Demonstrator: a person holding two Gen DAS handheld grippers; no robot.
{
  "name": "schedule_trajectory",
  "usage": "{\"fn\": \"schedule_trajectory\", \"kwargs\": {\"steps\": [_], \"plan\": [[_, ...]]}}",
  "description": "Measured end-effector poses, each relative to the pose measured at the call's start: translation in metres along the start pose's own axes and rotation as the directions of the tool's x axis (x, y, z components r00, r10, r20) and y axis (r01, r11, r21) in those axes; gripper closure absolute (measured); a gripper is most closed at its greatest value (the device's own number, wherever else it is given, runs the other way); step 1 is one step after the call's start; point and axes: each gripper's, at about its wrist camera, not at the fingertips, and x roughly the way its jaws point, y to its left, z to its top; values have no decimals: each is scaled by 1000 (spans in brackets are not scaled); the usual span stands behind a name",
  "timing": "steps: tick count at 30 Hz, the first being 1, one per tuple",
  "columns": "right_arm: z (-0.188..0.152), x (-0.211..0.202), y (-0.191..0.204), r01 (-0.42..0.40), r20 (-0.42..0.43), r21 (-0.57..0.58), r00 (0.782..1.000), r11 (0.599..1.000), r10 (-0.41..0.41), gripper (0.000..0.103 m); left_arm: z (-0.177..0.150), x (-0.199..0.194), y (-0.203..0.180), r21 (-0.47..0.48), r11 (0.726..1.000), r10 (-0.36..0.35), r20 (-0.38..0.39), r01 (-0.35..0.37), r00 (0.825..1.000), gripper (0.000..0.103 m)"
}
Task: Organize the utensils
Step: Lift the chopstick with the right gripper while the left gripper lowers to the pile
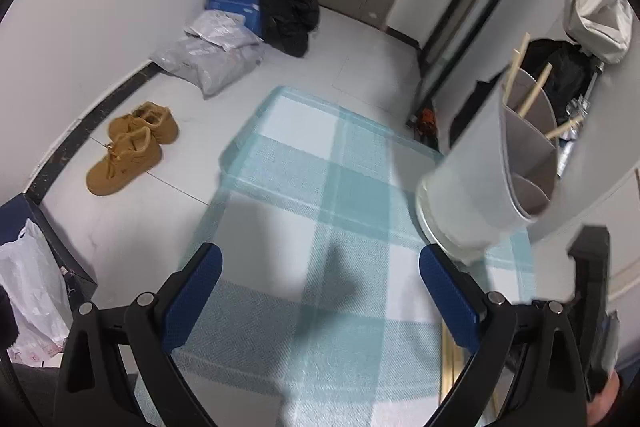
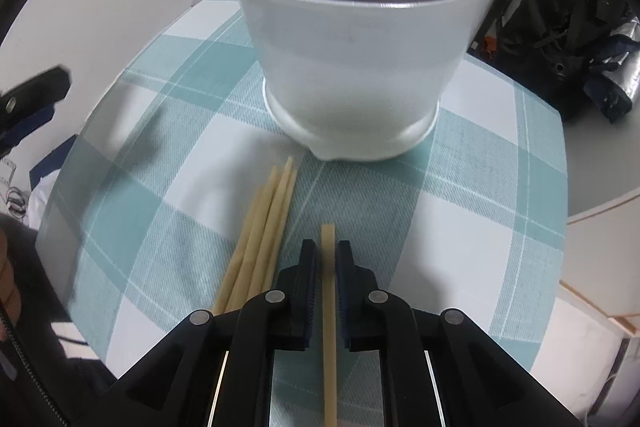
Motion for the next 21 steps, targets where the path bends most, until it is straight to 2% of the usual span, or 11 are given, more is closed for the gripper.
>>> {"fn": "schedule_trajectory", "kwargs": {"steps": [3,5,9,12,15,21], "plan": [[9,1,-3,-13,-6,26,1000,1000,14,97,-5,-2,-9,40,999,-29,-38,30,999,7],[13,2,-7,-42,4,65,999,997,42,97,-13,-3,-16,87,996,-23,-53,28,998,7],[7,-20,-30,-127,105,185,988,974,109,97,-33,8,-37,157,985,-48,-127,68,991,7],[-5,-43,-54,-226,226,281,960,933,165,97,-46,19,-56,202,976,-42,-189,80,981,7],[-20,-65,-85,-336,347,387,916,859,201,97,-55,26,-71,244,968,-13,-212,65,977,7],[-42,-77,-123,-491,477,495,843,716,249,97,-66,38,-80,313,949,91,-230,-15,969,7]]}}
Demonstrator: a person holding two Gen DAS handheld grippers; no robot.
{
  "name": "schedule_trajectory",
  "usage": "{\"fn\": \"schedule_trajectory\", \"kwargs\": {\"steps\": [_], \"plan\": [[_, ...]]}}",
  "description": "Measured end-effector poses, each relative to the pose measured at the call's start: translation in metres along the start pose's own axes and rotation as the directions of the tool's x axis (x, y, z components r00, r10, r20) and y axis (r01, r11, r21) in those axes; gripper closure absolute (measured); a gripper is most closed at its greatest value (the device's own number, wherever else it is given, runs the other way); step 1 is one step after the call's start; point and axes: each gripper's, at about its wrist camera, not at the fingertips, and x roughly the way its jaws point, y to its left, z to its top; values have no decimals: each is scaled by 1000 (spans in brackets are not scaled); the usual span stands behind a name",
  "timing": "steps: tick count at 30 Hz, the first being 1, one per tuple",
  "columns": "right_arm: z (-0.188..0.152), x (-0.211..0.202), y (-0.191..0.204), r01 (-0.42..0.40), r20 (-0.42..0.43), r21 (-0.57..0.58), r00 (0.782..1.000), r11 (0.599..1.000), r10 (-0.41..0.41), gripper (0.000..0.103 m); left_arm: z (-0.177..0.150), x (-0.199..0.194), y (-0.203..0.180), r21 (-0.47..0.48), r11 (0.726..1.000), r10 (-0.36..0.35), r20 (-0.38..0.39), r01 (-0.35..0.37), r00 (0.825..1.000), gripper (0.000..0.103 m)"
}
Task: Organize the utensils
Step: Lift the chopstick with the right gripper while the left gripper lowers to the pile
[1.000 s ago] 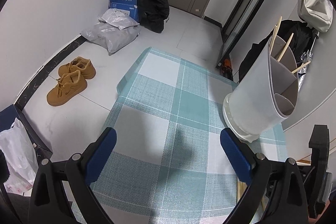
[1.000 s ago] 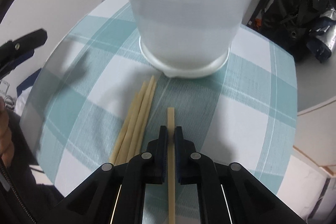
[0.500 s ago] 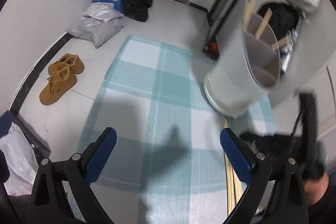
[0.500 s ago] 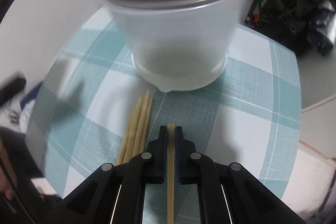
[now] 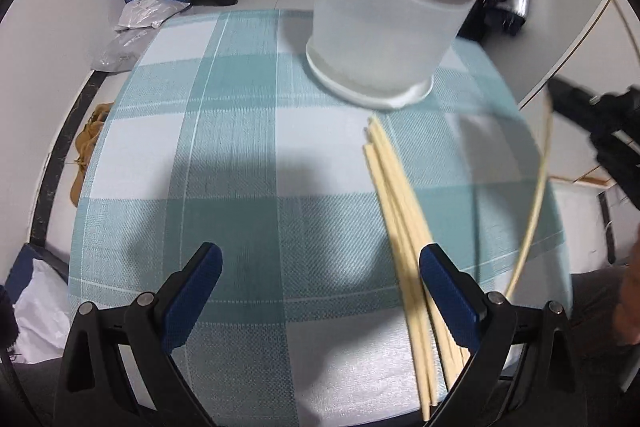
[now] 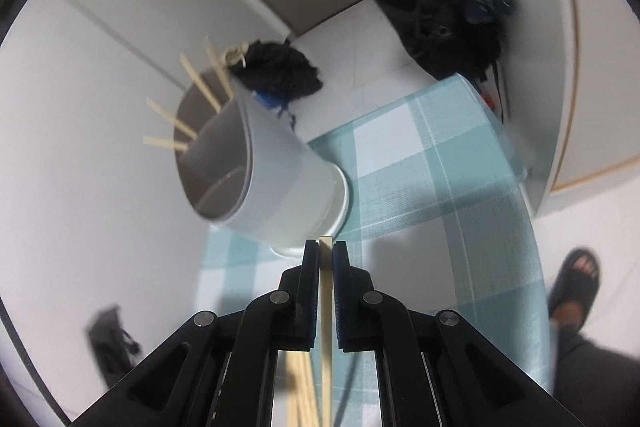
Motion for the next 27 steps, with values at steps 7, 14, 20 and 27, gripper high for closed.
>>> {"fn": "schedule_trajectory", "kwargs": {"steps": [7,14,20,27], "plan": [[-3,-12,-29,-119,53,108,992,987,114,97,-2,13,6,-30,999,36,-50,-38,998,7],[-10,-4,-52,-135,60,88,990,987,130,97,2,17,0,13,998,65,-26,-65,998,6],[-13,2,-62,-150,48,109,988,983,145,97,8,22,-3,67,992,112,-48,-108,993,4],[-6,0,-60,-160,63,84,986,984,155,97,20,28,5,56,992,116,-71,-112,991,6]]}}
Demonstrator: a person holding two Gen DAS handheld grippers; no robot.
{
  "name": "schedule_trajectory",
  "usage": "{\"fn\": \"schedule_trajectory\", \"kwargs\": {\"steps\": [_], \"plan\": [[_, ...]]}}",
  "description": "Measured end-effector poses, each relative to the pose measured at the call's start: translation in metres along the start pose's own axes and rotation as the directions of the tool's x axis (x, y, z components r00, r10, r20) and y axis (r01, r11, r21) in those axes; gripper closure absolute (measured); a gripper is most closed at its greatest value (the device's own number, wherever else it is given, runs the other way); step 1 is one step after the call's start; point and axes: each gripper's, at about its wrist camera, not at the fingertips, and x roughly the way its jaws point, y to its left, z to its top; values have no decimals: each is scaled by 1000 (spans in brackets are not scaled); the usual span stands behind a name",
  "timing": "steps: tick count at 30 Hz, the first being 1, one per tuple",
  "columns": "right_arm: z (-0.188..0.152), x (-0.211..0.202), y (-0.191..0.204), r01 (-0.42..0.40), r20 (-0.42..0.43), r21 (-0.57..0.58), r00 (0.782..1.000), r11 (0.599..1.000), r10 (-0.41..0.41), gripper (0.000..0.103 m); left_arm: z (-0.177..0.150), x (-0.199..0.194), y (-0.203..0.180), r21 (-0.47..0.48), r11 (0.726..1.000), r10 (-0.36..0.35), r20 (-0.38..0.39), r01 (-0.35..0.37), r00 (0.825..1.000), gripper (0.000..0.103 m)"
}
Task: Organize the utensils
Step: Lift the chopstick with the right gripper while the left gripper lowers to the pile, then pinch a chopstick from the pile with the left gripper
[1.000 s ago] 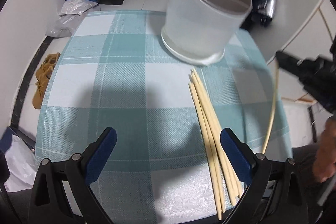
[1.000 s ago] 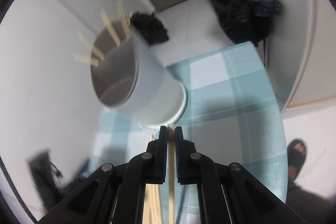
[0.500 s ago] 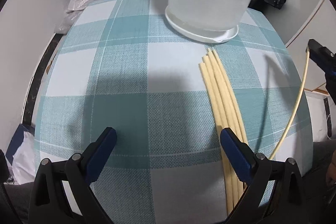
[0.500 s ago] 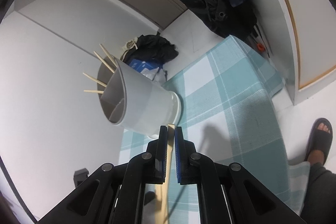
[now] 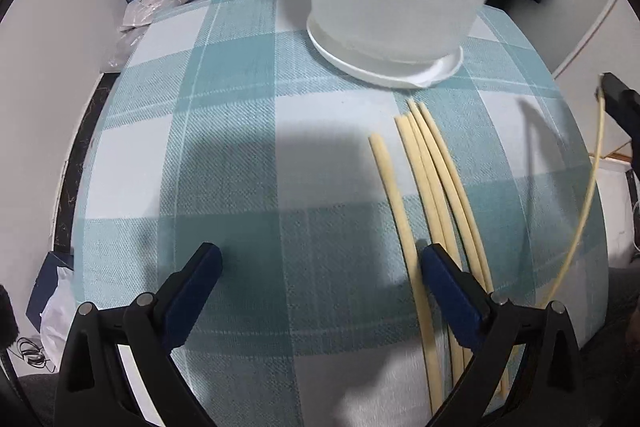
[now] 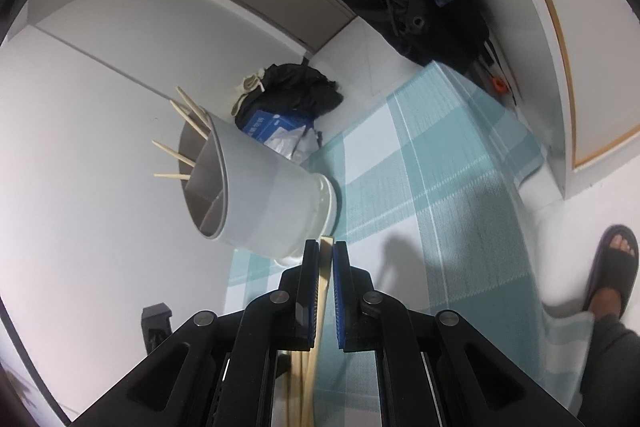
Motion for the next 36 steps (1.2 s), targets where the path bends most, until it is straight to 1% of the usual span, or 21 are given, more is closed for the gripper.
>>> {"fn": "schedule_trajectory", "kwargs": {"steps": [4,5,6,8,10,11,13,14,16,17,18,19,25,29,30,31,33,34,35,36], "plan": [[3,-2,1,-19,11,4,1000,1000,19,97,16,7,1,6,1000,20,1,-20,1000,6],[3,-1,1,-20,10,1,1000,1000,20,97,22,9,1,8,999,35,4,-35,999,6],[3,0,1,-19,8,-2,1000,1000,19,97,25,10,1,11,999,45,8,-45,999,8],[3,2,1,-15,0,-12,1000,1000,15,97,30,10,-2,23,998,58,20,-58,998,15],[2,2,-1,-7,-2,-15,1000,1000,7,97,32,9,-3,32,998,46,22,-47,999,34],[2,1,-3,-6,-5,-12,1000,1000,6,97,33,8,-7,42,998,44,19,-45,999,39],[3,1,-5,-6,-3,-3,1000,1000,6,97,34,7,-12,58,997,52,5,-52,999,55],[4,1,-6,-7,-3,1,1000,1000,7,97,34,7,-16,66,996,59,-9,-59,998,59],[5,1,-6,-8,-5,4,1000,1000,8,97,35,7,-20,82,995,51,-26,-49,998,81],[5,1,-5,-7,-4,2,1000,1000,7,97,36,7,-23,84,996,41,-41,-37,998,86],[5,2,-3,-9,-6,-4,1000,1000,9,97,36,8,-23,83,996,34,-50,-30,998,94],[5,2,-2,-10,-6,-8,1000,1000,10,97,37,8,-23,82,996,27,-56,-22,998,99],[1,5,-1,-10,-21,-15,1000,1000,10,97,35,10,-17,67,997,28,-37,-25,999,99],[-1,10,-1,-3,-39,-17,999,1000,2,97,34,11,-12,79,996,32,-21,-31,999,100],[0,10,0,-2,-39,-21,999,1000,1,97,24,4,-24,77,996,33,-20,-32,999,100],[-1,9,1,-2,-38,-27,999,1000,1,97,27,4,-23,75,997,29,-20,-28,999,100],[0,8,4,-3,-31,-39,1000,999,2,97,29,1,-18,61,998,-17,-6,17,1000,100],[0,7,5,-2,-21,-44,1000,999,1,97,30,-1,-17,62,998,-10,3,10,1000,100],[0,5,6,-2,-13,-46,1000,999,1,97,32,-2,-18,68,998,13,15,-14,1000,100],[0,6,5,1,-13,-45,1000,999,-2,97,31,-4,-20,70,997,14,20,-15,1000,101]]}}
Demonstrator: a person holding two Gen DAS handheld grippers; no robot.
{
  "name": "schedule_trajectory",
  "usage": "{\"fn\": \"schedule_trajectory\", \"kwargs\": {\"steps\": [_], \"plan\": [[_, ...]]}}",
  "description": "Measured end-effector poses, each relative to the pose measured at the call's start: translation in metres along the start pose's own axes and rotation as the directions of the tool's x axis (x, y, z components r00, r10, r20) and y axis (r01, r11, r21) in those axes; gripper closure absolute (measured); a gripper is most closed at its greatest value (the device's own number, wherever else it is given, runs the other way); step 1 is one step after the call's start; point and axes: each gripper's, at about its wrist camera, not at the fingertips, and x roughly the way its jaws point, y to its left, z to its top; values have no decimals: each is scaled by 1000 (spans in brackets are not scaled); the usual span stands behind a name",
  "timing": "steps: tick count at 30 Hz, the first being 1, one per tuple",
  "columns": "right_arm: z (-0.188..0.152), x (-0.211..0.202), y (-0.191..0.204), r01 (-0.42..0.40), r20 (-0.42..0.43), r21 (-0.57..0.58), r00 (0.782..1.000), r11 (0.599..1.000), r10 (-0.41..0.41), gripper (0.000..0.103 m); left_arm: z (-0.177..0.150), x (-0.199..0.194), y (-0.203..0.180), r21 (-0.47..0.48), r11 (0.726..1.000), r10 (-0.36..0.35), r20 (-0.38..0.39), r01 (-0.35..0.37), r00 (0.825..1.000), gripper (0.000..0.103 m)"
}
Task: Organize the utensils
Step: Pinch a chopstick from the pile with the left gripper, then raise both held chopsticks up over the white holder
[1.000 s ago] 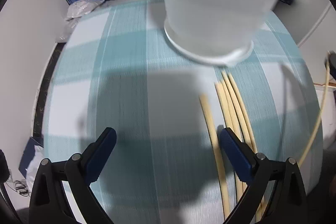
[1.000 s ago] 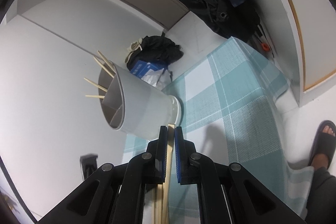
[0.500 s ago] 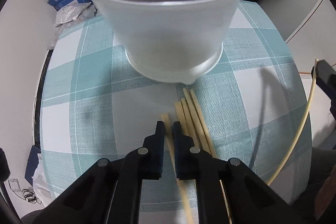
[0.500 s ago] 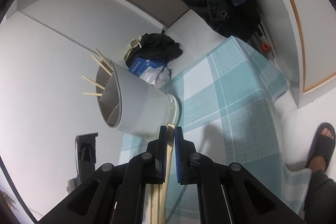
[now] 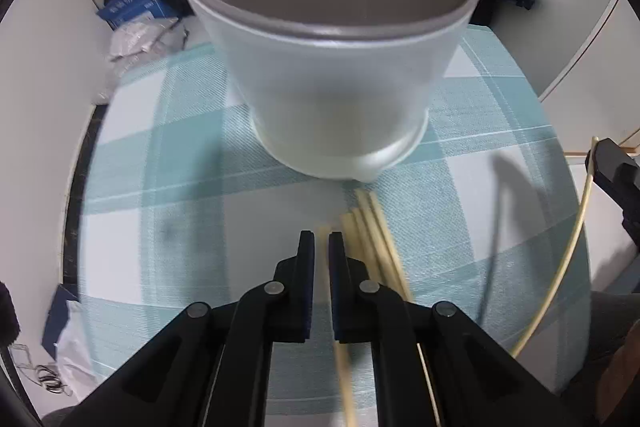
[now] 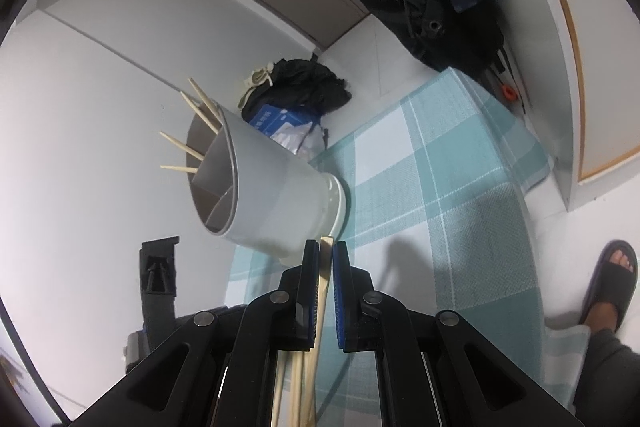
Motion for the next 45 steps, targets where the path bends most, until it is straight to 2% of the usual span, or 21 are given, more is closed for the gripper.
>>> {"fn": "schedule_trajectory", "kwargs": {"steps": [7,9,11,14,18,19,22,25,28,32,33,34,36,37,39,42,45], "plan": [[0,3,0,6,-7,0,1000,1000,-6,97,-6,-22,-5,26,1000,15,83,-17,996,103],[0,4,4,6,-7,-20,1000,1000,-6,97,-9,-27,-7,27,999,-20,90,18,996,103],[-1,3,6,5,-6,-33,1000,999,-5,97,-11,-26,-12,23,999,-41,70,39,997,103],[-2,2,4,4,-6,-26,1000,1000,-4,97,-5,-12,5,-12,997,-80,21,80,997,102],[-1,1,0,3,-6,-10,1000,1000,-3,97,-11,-2,12,-26,994,-102,-4,102,995,84],[0,0,0,3,-4,-9,1000,1000,-3,97,-20,-11,-3,-17,996,-87,-4,86,996,80],[1,0,0,-3,-2,-4,1000,1000,2,97,-26,-4,-6,10,998,-56,-32,56,998,76],[1,1,2,-1,-3,-12,1000,1000,1,97,-25,-5,-1,-15,998,-55,-31,55,998,71],[1,0,2,-8,-3,-13,1000,1000,8,97,-19,-5,0,-22,998,-58,-37,57,998,71],[1,-1,1,-13,-3,-6,1000,1000,13,97,-12,-4,-10,5,1000,-17,-45,17,999,72],[2,-1,2,-13,-2,-5,1000,1000,13,97,-9,-2,-12,14,1000,-12,-56,13,998,79],[2,-1,2,-16,-2,-6,1000,1000,16,97,-5,-1,-16,24,999,-26,-74,28,997,92],[3,-2,4,-20,3,-15,1000,1000,20,97,-1,1,-20,24,999,-27,-96,29,995,99],[4,-2,5,-19,4,-23,1000,1000,19,97,0,1,-22,23,1000,-15,-96,17,995,100],[4,-4,9,-10,8,-47,1000,999,10,97,1,1,-25,22,1000,-5,-82,7,997,101],[2,-6,15,-5,17,-82,1000,997,6,97,-3,-4,-25,-2,999,-51,-64,51,997,101],[-2,-11,25,16,40,-138,999,990,-11,97,-6,-24,-26,12,999,-50,16,50,999,101]]}}
